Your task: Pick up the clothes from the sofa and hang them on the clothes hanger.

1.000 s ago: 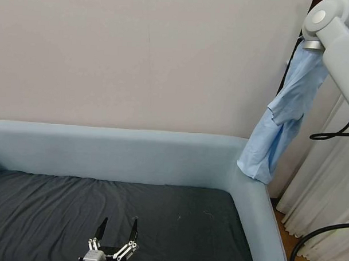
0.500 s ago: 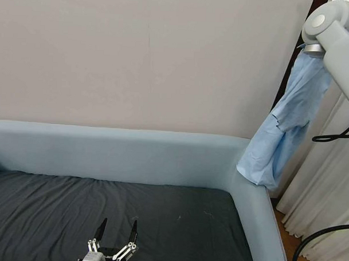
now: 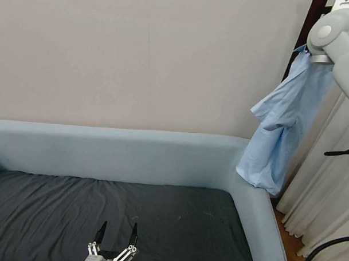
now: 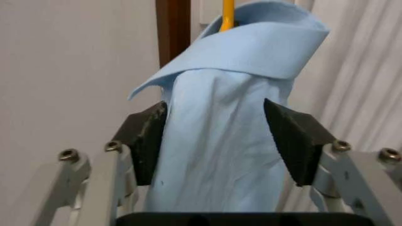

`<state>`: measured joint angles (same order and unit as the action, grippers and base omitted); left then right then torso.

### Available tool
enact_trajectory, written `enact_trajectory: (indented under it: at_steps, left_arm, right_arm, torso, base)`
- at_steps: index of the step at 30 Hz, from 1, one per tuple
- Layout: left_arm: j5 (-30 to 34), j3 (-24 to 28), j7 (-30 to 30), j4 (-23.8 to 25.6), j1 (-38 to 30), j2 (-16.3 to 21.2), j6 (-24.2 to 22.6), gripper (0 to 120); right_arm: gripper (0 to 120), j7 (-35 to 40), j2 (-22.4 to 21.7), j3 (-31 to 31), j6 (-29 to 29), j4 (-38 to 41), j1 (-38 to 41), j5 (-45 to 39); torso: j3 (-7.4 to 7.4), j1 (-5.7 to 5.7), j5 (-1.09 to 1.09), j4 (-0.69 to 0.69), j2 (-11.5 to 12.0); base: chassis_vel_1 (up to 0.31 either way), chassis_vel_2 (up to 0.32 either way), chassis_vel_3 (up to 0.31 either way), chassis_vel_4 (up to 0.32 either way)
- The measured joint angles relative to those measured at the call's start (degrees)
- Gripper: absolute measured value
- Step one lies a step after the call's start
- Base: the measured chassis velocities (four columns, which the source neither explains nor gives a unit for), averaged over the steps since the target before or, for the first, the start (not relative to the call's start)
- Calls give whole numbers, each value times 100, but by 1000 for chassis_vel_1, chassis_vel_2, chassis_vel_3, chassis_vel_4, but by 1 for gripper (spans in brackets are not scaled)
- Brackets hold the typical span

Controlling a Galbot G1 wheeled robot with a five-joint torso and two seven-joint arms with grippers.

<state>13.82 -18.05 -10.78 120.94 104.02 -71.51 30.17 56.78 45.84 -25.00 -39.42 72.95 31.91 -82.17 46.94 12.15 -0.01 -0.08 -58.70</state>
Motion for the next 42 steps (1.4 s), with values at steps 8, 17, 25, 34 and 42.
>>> enact_trajectory:
  at_steps: [8, 17, 25, 34, 42]
  left_arm:
    - [-63, 25, -42, -67, -99, -27, -85, 100]
    - [-190, 115, -68, -233, -190, -126, -124, 100]
    - [-254, 19, -104, -278, -125, -284, -23, 100]
    - [-418, -126, -147, -299, -48, -400, 55, 100]
    - [-264, -396, -146, -254, -29, -319, 58, 100]
  right_arm:
    - [90, -1014, -1045, 450, 492, 1861, -873, 224]
    - [100, -2771, -2475, 2625, 1674, 3876, -4053, 1131]
    - [100, -3248, -2614, 4047, 2217, 4859, -6526, 1666]
    - [100, -4233, -602, 6417, 3131, 5367, -11048, 3997]
    - [100, -4842, 1097, 7004, 3900, 5581, -12978, 5509]
  torso:
    - [0, 0, -2, 2, 0]
    - [1, 0, 4, 1, 1]
    - [-1, 0, -2, -2, 0]
    - [0, 0, 2, -2, 1]
    - [0, 0, 0, -3, 0]
  base:
    - [0, 0, 0, 0]
    - [0, 0, 0, 0]
    - [0, 0, 0, 0]
    - [0, 0, 0, 0]
    - [0, 0, 0, 0]
